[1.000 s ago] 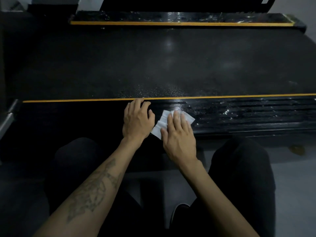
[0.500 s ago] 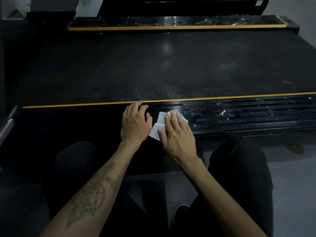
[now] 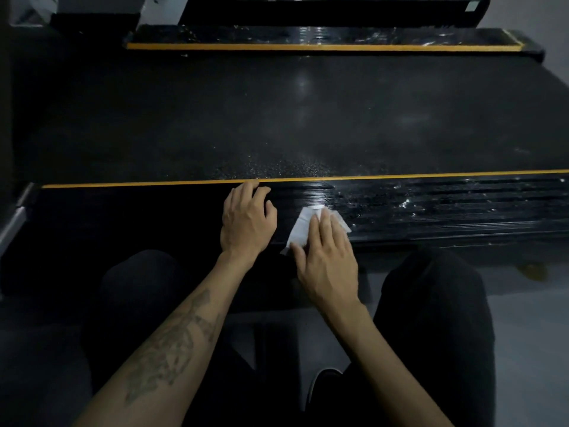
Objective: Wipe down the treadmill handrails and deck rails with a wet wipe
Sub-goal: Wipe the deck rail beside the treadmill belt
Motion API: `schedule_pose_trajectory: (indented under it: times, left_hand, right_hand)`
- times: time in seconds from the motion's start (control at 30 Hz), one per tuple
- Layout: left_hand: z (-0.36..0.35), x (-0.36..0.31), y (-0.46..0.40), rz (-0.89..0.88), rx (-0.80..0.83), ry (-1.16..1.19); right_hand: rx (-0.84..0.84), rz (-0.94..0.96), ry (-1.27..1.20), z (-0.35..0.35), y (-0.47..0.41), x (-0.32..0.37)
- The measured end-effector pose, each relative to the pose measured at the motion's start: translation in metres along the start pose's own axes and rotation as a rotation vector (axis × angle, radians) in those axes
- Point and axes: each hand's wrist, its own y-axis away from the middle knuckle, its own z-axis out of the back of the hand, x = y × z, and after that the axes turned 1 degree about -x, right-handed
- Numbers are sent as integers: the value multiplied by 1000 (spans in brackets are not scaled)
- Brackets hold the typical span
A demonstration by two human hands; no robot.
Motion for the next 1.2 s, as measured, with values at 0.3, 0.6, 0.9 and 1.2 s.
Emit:
schedule_pose_trajectory:
  times: [0.3,0.6,0.9,1.2]
  left_hand:
    - [0,1,0,-13,2,3]
    - [0,2,1,-78,26,5]
    - [4,-6,0,-192,96,19]
    - [0,-22,-13,-48,128,3]
  right_hand:
    - [3,98,-4,-2,-1,0]
    - [-9,154,-26,-5,7,8]
    - [8,94,-7,-10,19,2]
    - [-51,-32,-50,-6,17,-14]
